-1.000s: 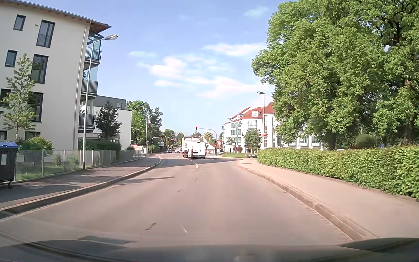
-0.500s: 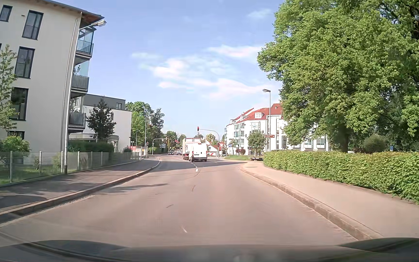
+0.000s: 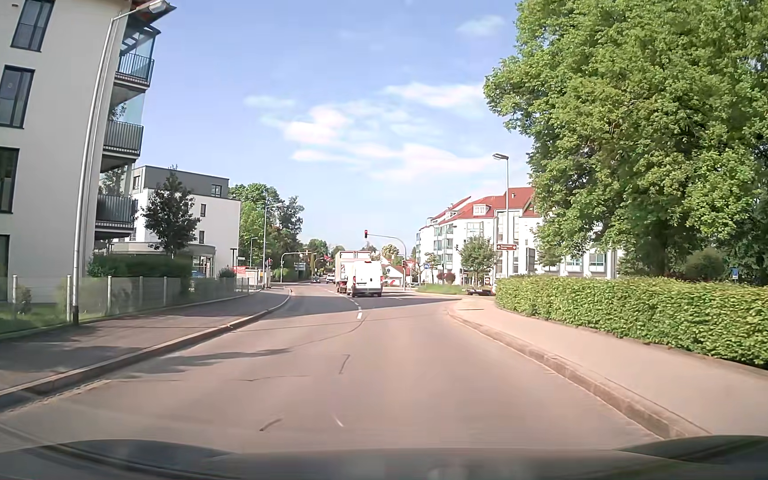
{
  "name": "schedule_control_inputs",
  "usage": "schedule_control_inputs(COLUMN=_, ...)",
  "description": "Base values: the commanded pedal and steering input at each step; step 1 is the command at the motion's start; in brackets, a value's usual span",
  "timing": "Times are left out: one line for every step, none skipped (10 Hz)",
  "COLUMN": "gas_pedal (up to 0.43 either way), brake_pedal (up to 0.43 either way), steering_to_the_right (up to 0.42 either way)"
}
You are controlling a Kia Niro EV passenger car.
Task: Follow the waypoints while adhering to traffic rules and regulations
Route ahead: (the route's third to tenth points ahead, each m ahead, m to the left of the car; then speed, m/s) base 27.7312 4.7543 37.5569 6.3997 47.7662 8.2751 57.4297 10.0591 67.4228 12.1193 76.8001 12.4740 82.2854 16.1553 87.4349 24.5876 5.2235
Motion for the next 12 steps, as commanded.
schedule_control_inputs(gas_pedal=0.110, brake_pedal=0.000, steering_to_the_right=-0.011)
schedule_control_inputs(gas_pedal=0.110, brake_pedal=0.000, steering_to_the_right=-0.011)
schedule_control_inputs(gas_pedal=0.110, brake_pedal=0.000, steering_to_the_right=-0.010)
schedule_control_inputs(gas_pedal=0.110, brake_pedal=0.000, steering_to_the_right=-0.010)
schedule_control_inputs(gas_pedal=0.098, brake_pedal=0.000, steering_to_the_right=-0.010)
schedule_control_inputs(gas_pedal=0.098, brake_pedal=0.000, steering_to_the_right=-0.010)
schedule_control_inputs(gas_pedal=0.098, brake_pedal=0.000, steering_to_the_right=-0.009)
schedule_control_inputs(gas_pedal=0.087, brake_pedal=0.000, steering_to_the_right=-0.008)
schedule_control_inputs(gas_pedal=0.087, brake_pedal=0.000, steering_to_the_right=-0.007)
schedule_control_inputs(gas_pedal=0.020, brake_pedal=0.000, steering_to_the_right=-0.007)
schedule_control_inputs(gas_pedal=0.008, brake_pedal=0.000, steering_to_the_right=-0.007)
schedule_control_inputs(gas_pedal=0.008, brake_pedal=0.000, steering_to_the_right=-0.007)
